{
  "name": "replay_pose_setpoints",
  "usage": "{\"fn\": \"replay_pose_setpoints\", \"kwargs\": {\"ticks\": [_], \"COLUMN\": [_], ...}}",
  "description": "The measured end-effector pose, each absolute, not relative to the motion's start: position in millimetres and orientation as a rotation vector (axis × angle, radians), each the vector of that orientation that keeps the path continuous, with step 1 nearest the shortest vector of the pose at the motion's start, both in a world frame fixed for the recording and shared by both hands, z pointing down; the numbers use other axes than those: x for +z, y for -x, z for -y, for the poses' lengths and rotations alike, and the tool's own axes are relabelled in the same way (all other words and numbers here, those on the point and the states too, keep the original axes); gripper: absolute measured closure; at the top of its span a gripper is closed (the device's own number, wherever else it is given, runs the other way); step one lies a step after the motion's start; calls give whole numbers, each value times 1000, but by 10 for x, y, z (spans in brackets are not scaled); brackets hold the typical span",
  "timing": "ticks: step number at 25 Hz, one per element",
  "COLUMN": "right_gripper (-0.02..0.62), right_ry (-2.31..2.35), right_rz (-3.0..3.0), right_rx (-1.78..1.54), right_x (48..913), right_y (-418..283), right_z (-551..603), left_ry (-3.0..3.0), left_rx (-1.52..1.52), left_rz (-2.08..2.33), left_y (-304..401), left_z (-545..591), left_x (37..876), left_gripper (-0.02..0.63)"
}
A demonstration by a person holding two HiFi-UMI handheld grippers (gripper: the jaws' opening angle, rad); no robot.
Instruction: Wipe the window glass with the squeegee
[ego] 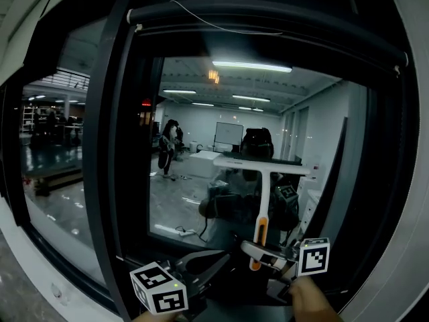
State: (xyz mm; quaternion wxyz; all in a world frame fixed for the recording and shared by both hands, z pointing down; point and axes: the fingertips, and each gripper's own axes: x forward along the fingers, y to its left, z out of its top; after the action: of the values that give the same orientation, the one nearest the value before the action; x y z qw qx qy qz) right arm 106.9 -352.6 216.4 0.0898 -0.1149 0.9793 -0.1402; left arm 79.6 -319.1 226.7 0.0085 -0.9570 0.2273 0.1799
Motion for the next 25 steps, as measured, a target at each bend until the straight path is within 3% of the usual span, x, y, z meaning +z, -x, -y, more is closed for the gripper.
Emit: {"fn": "replay_pose_setpoints", "kwargs": {"ticks": [25], "right_gripper": [570], "right_ry": [531], "right_rz": [-2889], "right_rx": [11], "right_x": [336], "right_y": [110], "right_z": [4354], "left_ry": [2838], "left_rx": [465], "left_rz": [-546], "left_y": [456], "left_z": [3935], "left_x": [1373], "left_gripper": [609]}}
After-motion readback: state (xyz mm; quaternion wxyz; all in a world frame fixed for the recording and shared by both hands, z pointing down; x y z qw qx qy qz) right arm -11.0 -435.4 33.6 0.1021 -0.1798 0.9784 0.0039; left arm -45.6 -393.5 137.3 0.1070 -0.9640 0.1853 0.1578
